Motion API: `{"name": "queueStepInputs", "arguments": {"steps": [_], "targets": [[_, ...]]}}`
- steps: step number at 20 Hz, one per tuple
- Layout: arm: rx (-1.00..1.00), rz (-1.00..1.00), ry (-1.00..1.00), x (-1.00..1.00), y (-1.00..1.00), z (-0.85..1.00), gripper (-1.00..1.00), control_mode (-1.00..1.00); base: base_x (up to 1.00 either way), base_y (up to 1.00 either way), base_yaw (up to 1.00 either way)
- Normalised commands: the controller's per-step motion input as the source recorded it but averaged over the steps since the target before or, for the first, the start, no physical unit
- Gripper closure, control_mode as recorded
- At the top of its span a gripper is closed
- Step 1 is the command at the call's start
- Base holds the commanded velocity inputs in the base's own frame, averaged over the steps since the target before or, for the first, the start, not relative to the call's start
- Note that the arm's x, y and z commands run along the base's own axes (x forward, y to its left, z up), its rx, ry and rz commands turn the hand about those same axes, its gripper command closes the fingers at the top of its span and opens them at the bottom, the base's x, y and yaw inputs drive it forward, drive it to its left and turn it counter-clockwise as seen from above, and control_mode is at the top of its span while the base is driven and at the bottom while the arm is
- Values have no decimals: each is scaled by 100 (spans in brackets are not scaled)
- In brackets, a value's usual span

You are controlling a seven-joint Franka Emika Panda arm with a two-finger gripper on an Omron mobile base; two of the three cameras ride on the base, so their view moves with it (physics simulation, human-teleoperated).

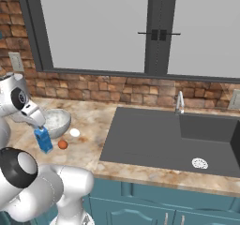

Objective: Gather the eggs and milk located in the vicinity of the sink area and place them right next to the bowl.

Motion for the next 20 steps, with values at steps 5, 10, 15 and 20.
{"name": "queueStepInputs", "arguments": {"steps": [5, 10, 15, 20], "targets": [[0, 0, 3, -51, -8, 42, -100, -100, 0, 0, 0], [2, 0, 0, -59, -53, 45, -100, -100, 0, 0, 0], [2, 2, 1, -53, -84, 23, -100, -100, 0, 0, 0], [1, 6, 0, -40, -63, 14, -100, -100, 0, 0, 0]]}}
